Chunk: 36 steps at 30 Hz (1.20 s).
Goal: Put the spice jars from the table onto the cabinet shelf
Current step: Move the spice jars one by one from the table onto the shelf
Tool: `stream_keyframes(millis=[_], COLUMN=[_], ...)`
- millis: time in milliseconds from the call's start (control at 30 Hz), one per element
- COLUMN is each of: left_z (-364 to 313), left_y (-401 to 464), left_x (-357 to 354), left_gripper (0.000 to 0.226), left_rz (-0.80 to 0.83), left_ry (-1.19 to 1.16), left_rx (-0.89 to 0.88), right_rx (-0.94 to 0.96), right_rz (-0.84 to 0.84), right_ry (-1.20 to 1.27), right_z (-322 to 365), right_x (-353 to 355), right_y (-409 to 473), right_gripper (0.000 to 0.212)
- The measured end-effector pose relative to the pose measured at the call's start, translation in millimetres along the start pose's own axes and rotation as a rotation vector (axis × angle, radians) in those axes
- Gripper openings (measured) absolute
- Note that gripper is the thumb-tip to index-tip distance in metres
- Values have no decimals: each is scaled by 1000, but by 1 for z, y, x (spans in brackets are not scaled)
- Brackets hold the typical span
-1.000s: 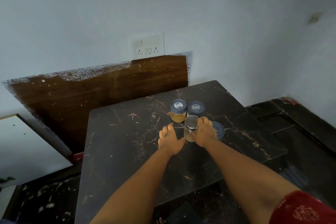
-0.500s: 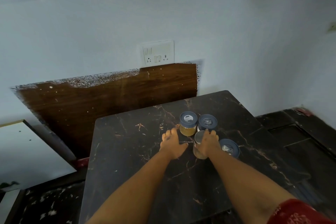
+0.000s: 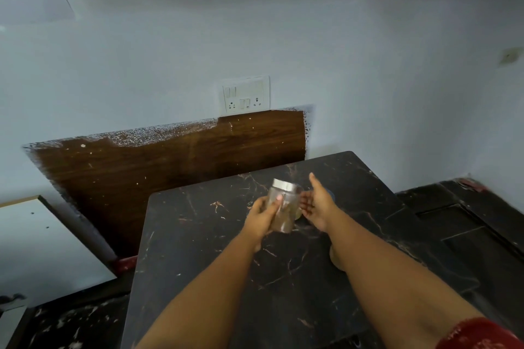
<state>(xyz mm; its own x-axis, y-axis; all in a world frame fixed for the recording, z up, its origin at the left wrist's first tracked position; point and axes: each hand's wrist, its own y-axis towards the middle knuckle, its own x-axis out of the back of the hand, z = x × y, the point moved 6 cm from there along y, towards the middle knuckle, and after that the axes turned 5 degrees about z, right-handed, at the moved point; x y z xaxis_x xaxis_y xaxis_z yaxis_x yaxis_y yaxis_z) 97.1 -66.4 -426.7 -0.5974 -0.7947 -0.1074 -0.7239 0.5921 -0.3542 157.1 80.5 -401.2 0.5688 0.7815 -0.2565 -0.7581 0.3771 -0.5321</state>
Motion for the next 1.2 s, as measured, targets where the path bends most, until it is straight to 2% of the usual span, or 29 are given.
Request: stream_keyframes(millis=[67,200,300,367,467,533,600,700,800,900,1000,1133,1200], left_z=[-4,-7,-9,-10,-14,-14,-13,-4,0,-3,-6,-12,-15], left_y=[-6,-20,-31,-38,-50,-54,-58,-61,-69,-81,-86,-83,-82], left_x=[-4,-21,-29,-37,-50,-54,-54,-55,-64,-74,-74,-65,-63], left_gripper=[59,82,73,75,99,117,110,79,65,61,69,61,61], left_rz=[-27,-18,-4,20,22,15,-10,-31,-14,6,-2,-62,-90], left_ry=[-81,-199,-257,-265,-212,-223,-228,-212,-227,-155,-97,-206,-251], left_rx=[44,82,74,70,40,30,7,39,79,95,65,33,35], right_rx=[11,-57,-60,-57,-50,-41,-13,27,48,84,93,76,50], right_rz=[94,286,301,288,277,242,219,193,152,93,59,28,65], right_ry=[52,152,171,176,151,126,141,150,187,228,188,64,27], right_z=[-1,-13,-15,-13,-10,-10,-10,-10,-12,-13,-12,-7,-6], right_x=[-5,-20,-19,-17,-16,-10,-3,7,15,23,25,25,19], right_y=[-7,-24,-36,-45,-60,-71,-77,-84,-93,-99,-101,-98,-95], right_gripper=[50,52,57,57,59,48,44,44,32,25,13,30,41])
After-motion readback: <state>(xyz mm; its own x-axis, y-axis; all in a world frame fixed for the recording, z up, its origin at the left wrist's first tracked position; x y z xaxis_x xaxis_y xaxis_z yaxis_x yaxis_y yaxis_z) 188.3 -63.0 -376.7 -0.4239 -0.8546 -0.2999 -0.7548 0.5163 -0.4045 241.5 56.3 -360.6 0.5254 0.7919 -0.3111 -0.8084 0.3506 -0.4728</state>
